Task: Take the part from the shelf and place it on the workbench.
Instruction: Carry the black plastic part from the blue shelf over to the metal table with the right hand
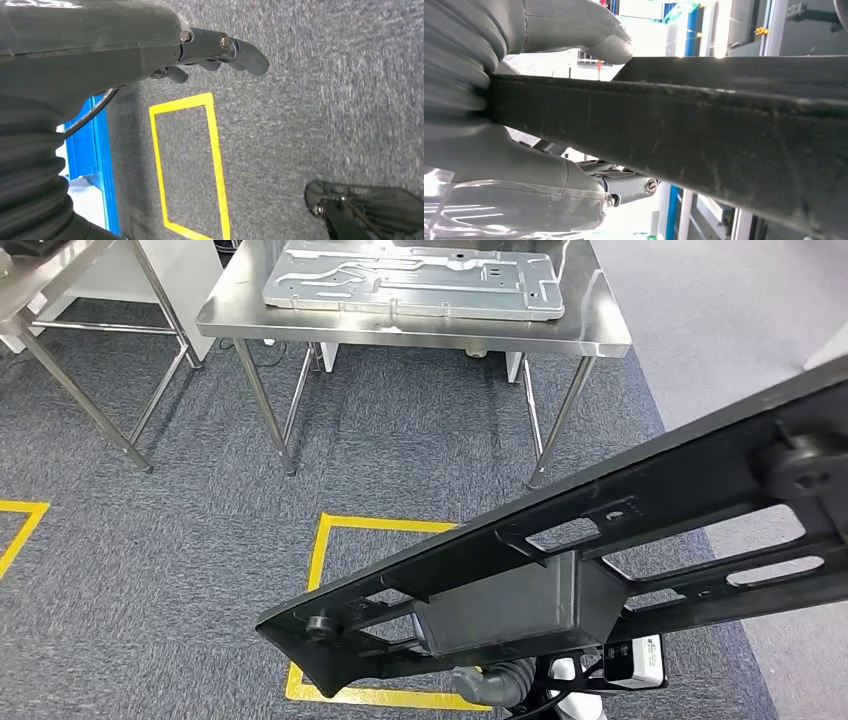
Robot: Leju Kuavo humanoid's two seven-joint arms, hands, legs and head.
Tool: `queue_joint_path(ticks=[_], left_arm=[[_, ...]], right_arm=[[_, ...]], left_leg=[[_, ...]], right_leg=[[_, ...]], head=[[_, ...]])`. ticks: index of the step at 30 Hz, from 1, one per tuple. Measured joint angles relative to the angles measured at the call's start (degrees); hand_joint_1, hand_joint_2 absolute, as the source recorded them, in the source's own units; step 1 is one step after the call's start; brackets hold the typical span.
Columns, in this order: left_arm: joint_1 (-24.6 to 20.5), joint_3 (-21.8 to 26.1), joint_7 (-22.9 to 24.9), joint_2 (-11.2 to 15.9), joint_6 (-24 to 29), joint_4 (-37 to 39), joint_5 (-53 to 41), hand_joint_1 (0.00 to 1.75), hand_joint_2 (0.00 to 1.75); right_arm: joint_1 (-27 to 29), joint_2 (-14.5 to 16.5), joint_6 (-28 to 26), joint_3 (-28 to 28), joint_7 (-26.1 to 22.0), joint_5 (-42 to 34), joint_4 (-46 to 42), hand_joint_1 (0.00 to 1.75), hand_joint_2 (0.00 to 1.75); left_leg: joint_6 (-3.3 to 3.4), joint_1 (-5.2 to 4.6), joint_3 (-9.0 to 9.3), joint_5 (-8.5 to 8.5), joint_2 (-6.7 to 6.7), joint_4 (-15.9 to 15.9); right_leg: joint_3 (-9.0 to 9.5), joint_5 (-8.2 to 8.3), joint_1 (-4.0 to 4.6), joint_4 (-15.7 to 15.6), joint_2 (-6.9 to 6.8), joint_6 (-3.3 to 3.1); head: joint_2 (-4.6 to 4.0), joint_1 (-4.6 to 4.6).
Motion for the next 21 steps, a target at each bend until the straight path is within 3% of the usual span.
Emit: queue_joint_path(ticks=[2, 4, 7, 10, 12, 14, 15, 16, 18, 19, 21], left_arm=[[0.06, -0.01, -0.09, -0.01, 0.01, 0.01, -0.01, 0.0, 1.75], [0.08, -0.02, -0.18, -0.04, 0.01, 0.01, -0.01, 0.0, 1.75], [0.05, -0.02, -0.19, -0.07, 0.0, 0.0, -0.01, 0.0, 1.75], [-0.03, -0.03, -0.14, -0.01, 0.01, 0.0, 0.02, 0.0, 1.75], [-0.05, -0.02, -0.02, 0.02, 0.02, 0.01, 0.1, 0.0, 1.75], [0.18, -0.02, 0.17, 0.02, 0.03, 0.01, 0.19, 0.0, 1.75], [0.36, -0.02, 0.26, 0.02, 0.04, 0.01, 0.22, 0.0, 1.75], [0.51, -0.02, 0.34, 0.03, 0.05, 0.0, 0.23, 0.0, 1.75], [0.61, -0.02, 0.46, 0.08, 0.08, 0.0, 0.3, 0.0, 1.75], [0.57, -0.02, 0.49, 0.1, 0.08, 0.0, 0.33, 0.0, 1.75], [0.43, -0.01, 0.54, 0.14, 0.09, 0.0, 0.37, 0.0, 1.75]], right_arm=[[0.06, -0.01, -0.29, -0.21, 0.35, 0.0, 0.13, 1.75, 1.75], [0.07, 0.0, -0.54, -0.35, 0.53, 0.03, 0.13, 1.75, 1.75], [0.24, 0.01, -0.79, -0.46, 0.59, 0.1, 0.09, 1.75, 1.75], [0.5, 0.15, -0.82, -0.54, 0.6, 0.2, -0.07, 1.75, 1.75], [0.56, 0.27, -0.73, -0.56, 0.61, 0.29, -0.19, 1.75, 1.75], [0.62, 0.33, -0.69, -0.55, 0.67, 0.38, -0.21, 1.75, 1.75], [0.64, 0.33, -0.69, -0.55, 0.71, 0.42, -0.21, 1.75, 1.75], [0.64, 0.35, -0.71, -0.54, 0.78, 0.44, -0.21, 1.75, 1.75], [0.58, 0.43, -0.76, -0.5, 1.04, 0.41, -0.21, 1.75, 1.75], [0.49, 0.48, -0.79, -0.48, 1.24, 0.37, -0.22, 1.75, 1.75], [0.28, 0.63, -0.9, -0.4, 1.59, 0.28, -0.34, 1.75, 1.75]], left_leg=[[-0.27, 0.02, 0.79, -0.57, 0.07, -0.02], [-0.73, -0.05, 1.4, -1.1, 0.12, -0.17], [-1.72, -0.19, 1.95, -1.61, 0.4, -0.67], [-2.44, -0.06, 1.98, -2.93, 0.55, 1.06], [-2.6, 0.06, -1.32, -5.48, 0.16, 7.66], [-2.75, 0.11, -6.25, -7.25, -0.03, 15.06], [-2.76, 0.11, -7.74, -6.48, -0.05, 16.26], [-2.7, 0.1, -8.15, -4.57, -0.06, 15.22], [-2.27, 0.02, -6.18, 0.92, -0.14, 8.15], [-2.0, -0.12, -4.88, 2.51, -0.19, 4.68], [-1.41, -0.46, -3.5, 2.92, -0.23, 1.33]], right_leg=[[2.33, 4.35, -0.09, -5.88, -0.34, -0.18], [5.36, 6.91, 0.26, -12.46, -1.13, -0.79], [6.33, 6.53, 0.9, -14.9, -1.27, -1.81], [7.88, 6.11, 0.45, -15.86, -0.79, -2.95], [9.1, 5.46, 0.48, -16.21, -0.72, -3.65], [10.09, 4.54, 0.78, -16.19, -0.47, -4.0], [10.75, 4.01, 0.91, -16.18, -0.23, -4.05], [11.51, 3.44, 1.02, -16.16, 0.03, -4.02], [13.14, 2.15, 1.16, -16.14, 0.32, -3.78], [13.64, 1.54, 1.26, -16.04, 0.42, -3.53], [14.09, 0.82, 1.32, -15.98, 0.5, -2.93]], head=[[0.0, 0.01], [0.0, 0.0], [0.0, -0.04], [0.01, -0.18], [0.01, -0.39], [0.0, -0.49], [0.0, -0.5], [0.0, -0.51], [0.0, -0.48], [0.0, -0.46], [0.0, -0.47]])
